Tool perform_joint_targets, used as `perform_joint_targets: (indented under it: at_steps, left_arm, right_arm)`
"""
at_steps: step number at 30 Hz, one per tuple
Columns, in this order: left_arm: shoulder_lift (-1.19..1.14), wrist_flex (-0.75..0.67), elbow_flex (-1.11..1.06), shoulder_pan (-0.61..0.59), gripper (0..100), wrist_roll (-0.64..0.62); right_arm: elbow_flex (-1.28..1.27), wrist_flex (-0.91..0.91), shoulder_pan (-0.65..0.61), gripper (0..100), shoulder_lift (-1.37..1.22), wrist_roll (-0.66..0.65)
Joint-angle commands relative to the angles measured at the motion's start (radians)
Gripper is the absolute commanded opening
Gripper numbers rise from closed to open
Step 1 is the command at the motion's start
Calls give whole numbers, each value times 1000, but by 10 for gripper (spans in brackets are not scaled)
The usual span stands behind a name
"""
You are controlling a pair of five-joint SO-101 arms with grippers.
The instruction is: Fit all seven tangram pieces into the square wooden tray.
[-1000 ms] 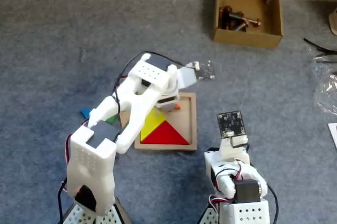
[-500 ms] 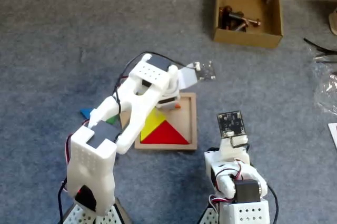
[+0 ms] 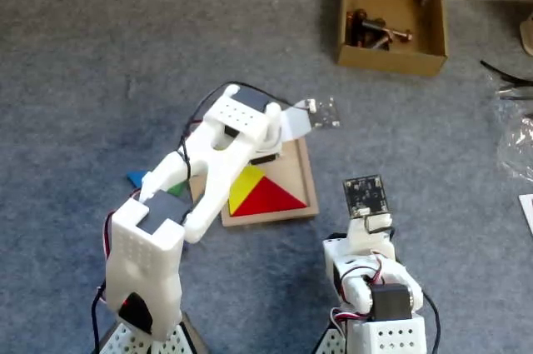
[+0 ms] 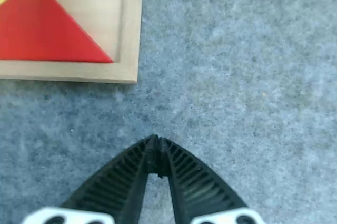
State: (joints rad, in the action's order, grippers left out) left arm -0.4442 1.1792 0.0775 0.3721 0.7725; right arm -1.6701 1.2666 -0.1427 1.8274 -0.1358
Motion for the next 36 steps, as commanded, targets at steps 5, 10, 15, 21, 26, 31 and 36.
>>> perform_joint_targets:
  at_steps: [5,10,15,21,26,31,36]
  left_arm:
    - [19,12,30,-7,21,2]
    - [25,12,30,-8,21,2]
    - [19,12,30,-8,21,2]
    - [19,12,30,-50,21,2]
    - [18,12,28,-96,21,0]
    - [18,29,27,-107,21,0]
    - [18,54,28,-107,21,0]
  right_arm:
    - [-117,-18,-10,5,8,8]
    - [-117,-18,-10,5,8,8]
    - [-117,-18,-10,5,8,8]
    - [-117,-18,-10,5,8,8]
    - [-117,-18,-10,5,8,8]
    - [-117,-18,-10,5,8,8]
    - [-117,-18,-10,5,8,8]
